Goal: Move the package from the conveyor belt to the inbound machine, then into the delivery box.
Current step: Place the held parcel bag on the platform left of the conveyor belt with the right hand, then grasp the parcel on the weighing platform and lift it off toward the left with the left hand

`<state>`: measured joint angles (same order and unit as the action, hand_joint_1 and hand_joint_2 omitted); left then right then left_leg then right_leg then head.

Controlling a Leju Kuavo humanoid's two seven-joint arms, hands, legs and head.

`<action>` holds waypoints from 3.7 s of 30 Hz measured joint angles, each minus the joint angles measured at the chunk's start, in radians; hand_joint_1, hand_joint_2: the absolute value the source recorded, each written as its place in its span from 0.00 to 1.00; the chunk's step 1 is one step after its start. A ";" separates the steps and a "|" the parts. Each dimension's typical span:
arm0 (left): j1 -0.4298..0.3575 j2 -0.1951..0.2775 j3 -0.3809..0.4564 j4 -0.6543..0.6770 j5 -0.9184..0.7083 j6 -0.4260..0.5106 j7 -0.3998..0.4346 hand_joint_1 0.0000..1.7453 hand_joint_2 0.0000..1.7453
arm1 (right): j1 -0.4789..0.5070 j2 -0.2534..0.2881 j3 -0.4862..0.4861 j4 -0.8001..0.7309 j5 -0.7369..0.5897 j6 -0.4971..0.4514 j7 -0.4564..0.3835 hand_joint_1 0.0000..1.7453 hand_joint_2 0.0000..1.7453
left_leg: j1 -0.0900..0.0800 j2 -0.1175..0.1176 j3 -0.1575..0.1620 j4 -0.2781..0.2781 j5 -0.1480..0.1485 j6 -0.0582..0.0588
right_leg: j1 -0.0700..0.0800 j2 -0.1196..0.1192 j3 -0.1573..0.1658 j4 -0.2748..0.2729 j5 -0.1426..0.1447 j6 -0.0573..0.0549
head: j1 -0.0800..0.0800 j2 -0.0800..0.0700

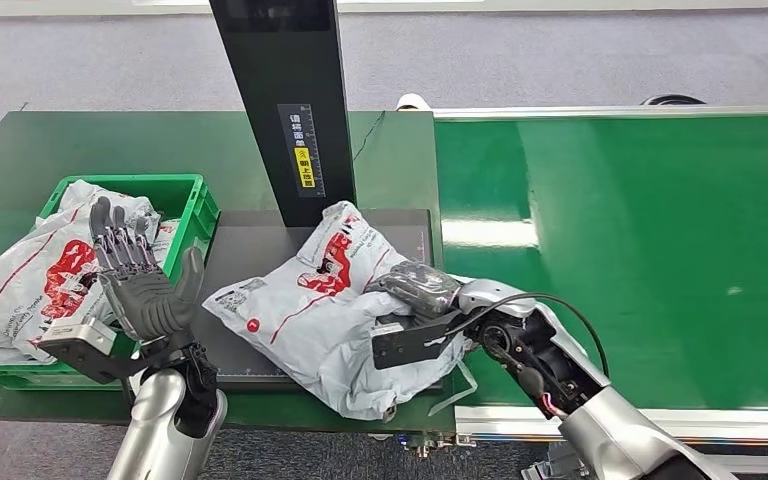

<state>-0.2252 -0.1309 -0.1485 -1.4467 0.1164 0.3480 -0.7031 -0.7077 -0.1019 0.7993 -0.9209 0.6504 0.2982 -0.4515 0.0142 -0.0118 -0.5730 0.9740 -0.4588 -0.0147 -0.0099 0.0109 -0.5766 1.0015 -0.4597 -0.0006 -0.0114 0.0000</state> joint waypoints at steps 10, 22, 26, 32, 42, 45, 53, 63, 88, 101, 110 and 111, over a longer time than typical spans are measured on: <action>-0.001 0.001 0.000 0.010 0.004 0.001 0.000 0.00 1.00 | -0.033 0.007 0.065 0.048 -0.017 0.000 0.000 1.00 1.00 | 0.000 0.000 0.000 0.000 0.000 0.000 | 0.000 0.000 0.000 0.000 0.000 0.000 | 0.000 0.000; -0.028 0.001 -0.015 0.036 0.016 -0.002 0.005 0.00 1.00 | -0.093 0.048 0.194 0.076 -0.077 0.105 -0.005 1.00 1.00 | 0.000 0.000 0.000 0.000 0.000 0.000 | 0.000 0.001 0.000 0.000 0.000 0.000 | 0.000 0.000; -0.042 0.000 -0.021 0.060 0.011 -0.012 0.023 0.00 1.00 | -0.131 0.082 0.272 0.104 -0.058 0.056 0.028 0.88 1.00 | 0.000 0.001 0.000 0.000 0.000 0.000 | 0.000 0.001 0.000 0.000 0.000 0.000 | 0.000 0.000; -0.053 -0.008 -0.045 0.117 -0.010 -0.035 0.021 0.00 1.00 | -0.143 0.173 0.383 0.232 0.165 -0.391 0.114 0.09 1.00 | 0.000 0.001 0.000 0.000 0.000 0.000 | 0.000 0.001 -0.001 0.000 0.000 0.000 | 0.000 0.000; -0.064 -0.009 -0.052 0.148 -0.013 -0.051 0.018 0.00 1.00 | -0.127 0.208 0.404 0.298 0.259 -0.627 0.115 0.00 1.00 | 0.000 0.001 0.000 0.000 0.000 0.000 | 0.000 0.001 -0.001 0.000 0.000 0.000 | 0.000 0.000; -0.075 -0.009 -0.061 0.157 -0.013 -0.060 0.019 0.00 1.00 | -0.108 0.208 0.378 0.298 0.281 -0.705 0.114 0.00 1.00 | 0.000 0.001 0.000 0.000 0.000 0.000 | 0.000 0.001 -0.001 0.000 0.000 0.000 | 0.000 0.000; -0.093 -0.008 -0.074 0.191 -0.012 -0.074 0.015 0.00 1.00 | -0.076 0.200 0.262 0.298 0.289 -0.720 0.135 0.00 1.00 | 0.000 0.001 0.000 0.000 0.000 0.000 | 0.000 0.001 -0.001 0.000 0.000 0.000 | 0.000 0.000; -0.078 0.003 -0.079 0.195 -0.028 -0.076 0.001 0.00 1.00 | 0.039 0.135 0.005 0.179 0.087 -0.853 0.068 0.00 1.00 | 0.000 0.000 0.000 0.000 0.000 0.000 | 0.000 0.001 -0.001 0.000 0.000 0.000 | 0.000 0.000; -0.060 0.028 -0.125 0.193 -0.140 -0.117 0.025 0.00 1.00 | 0.213 0.061 -0.360 -0.047 -0.514 -0.438 -0.082 0.00 1.00 | 0.000 0.001 -0.001 0.000 0.000 0.000 | 0.000 0.001 -0.001 0.000 0.000 0.000 | 0.000 0.000; -0.036 0.085 -0.248 0.203 -0.911 -0.094 0.407 0.00 1.00 | 0.354 0.055 -0.530 -0.217 -0.613 -0.245 -0.127 0.00 1.00 | 0.000 0.001 -0.001 0.000 0.000 0.000 | 0.000 0.001 -0.002 0.000 0.000 0.000 | 0.000 0.000; -0.044 0.104 -0.307 0.282 -1.086 -0.322 0.492 0.00 1.00 | 0.404 0.077 -0.586 -0.275 -0.606 -0.202 -0.131 0.00 1.00 | 0.000 0.000 -0.001 0.000 0.000 0.000 | 0.000 0.001 -0.002 0.000 0.000 0.000 | 0.000 0.000; -0.049 0.104 -0.316 0.304 -1.102 -0.363 0.497 0.00 1.00 | 0.411 0.083 -0.592 -0.280 -0.600 -0.200 -0.130 0.00 1.00 | 0.000 0.000 -0.001 0.000 0.000 0.000 | 0.000 0.001 -0.002 0.000 0.000 0.000 | 0.000 0.000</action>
<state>-0.2745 -0.0269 -0.4641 -1.1432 -0.9857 -0.0152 -0.2065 -0.2971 -0.0193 0.2072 -1.2008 0.0504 0.0985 -0.5813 0.0141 -0.0116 -0.5743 0.9740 -0.4592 -0.0144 -0.0101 0.0116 -0.5786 1.0013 -0.4599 -0.0005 -0.0115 0.0000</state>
